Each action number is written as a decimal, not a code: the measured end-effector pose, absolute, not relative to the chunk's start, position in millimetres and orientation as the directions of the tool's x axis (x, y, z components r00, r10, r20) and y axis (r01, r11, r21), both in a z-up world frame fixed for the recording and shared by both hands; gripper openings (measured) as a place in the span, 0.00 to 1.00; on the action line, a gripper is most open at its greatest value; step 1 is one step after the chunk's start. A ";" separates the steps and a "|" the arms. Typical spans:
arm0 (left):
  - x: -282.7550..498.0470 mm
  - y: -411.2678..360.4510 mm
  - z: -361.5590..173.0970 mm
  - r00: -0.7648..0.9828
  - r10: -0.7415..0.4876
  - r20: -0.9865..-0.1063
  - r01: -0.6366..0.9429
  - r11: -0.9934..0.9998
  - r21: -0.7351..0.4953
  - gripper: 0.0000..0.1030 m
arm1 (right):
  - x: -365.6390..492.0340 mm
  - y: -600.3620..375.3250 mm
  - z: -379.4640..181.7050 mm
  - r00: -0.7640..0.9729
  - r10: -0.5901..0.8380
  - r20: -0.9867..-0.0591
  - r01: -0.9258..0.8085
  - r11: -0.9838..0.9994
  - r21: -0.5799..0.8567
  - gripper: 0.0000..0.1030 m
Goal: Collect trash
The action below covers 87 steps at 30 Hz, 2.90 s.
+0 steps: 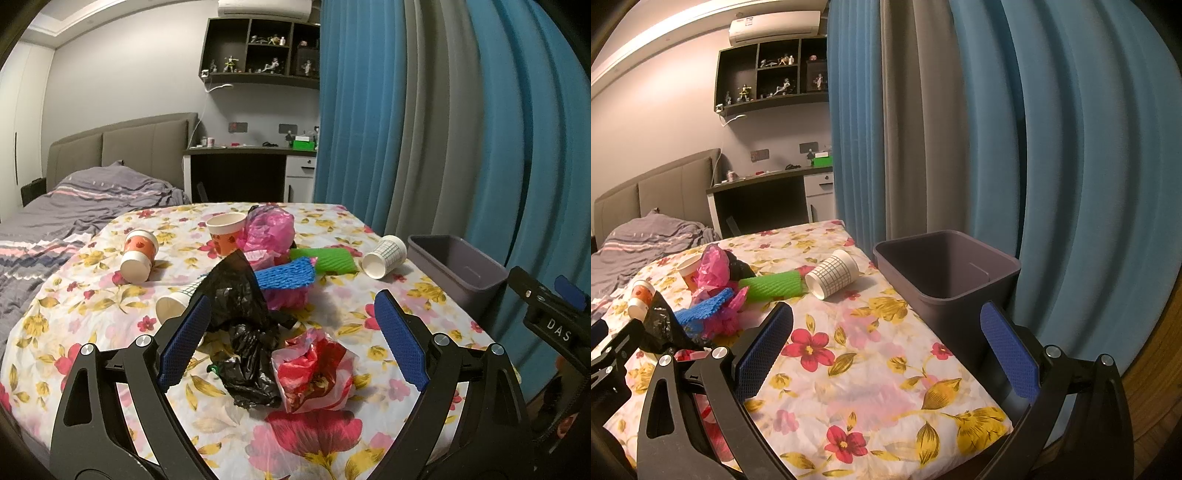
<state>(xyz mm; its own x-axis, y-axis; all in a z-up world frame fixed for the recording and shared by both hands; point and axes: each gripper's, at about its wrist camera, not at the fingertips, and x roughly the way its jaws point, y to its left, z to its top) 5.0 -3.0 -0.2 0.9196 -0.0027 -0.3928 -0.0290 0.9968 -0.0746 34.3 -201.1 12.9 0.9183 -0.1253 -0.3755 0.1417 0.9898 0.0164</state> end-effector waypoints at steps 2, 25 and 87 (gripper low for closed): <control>5.4 -3.0 -0.9 0.920 -0.002 -0.393 -0.029 0.997 -0.072 0.86 | 34.6 -200.9 12.7 0.919 -0.125 -0.373 0.141 0.990 0.017 0.95; 20.8 -8.9 -12.9 0.921 -0.011 -0.390 -0.019 0.997 -0.071 0.86 | 46.4 -196.0 9.4 0.918 -0.106 -0.381 0.126 0.992 0.030 0.95; -21.1 134.3 1.3 0.932 0.141 -0.334 -0.229 0.943 -0.242 0.14 | 93.2 -12.3 -65.9 0.696 0.397 -0.598 -0.440 0.894 0.081 0.72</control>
<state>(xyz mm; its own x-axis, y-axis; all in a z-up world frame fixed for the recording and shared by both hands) -21.1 134.3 1.3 0.9320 0.1409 -0.3340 -0.2294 0.9427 -0.2424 93.2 -12.3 -65.9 0.6964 0.3967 -0.5980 -0.4400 0.8943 0.0808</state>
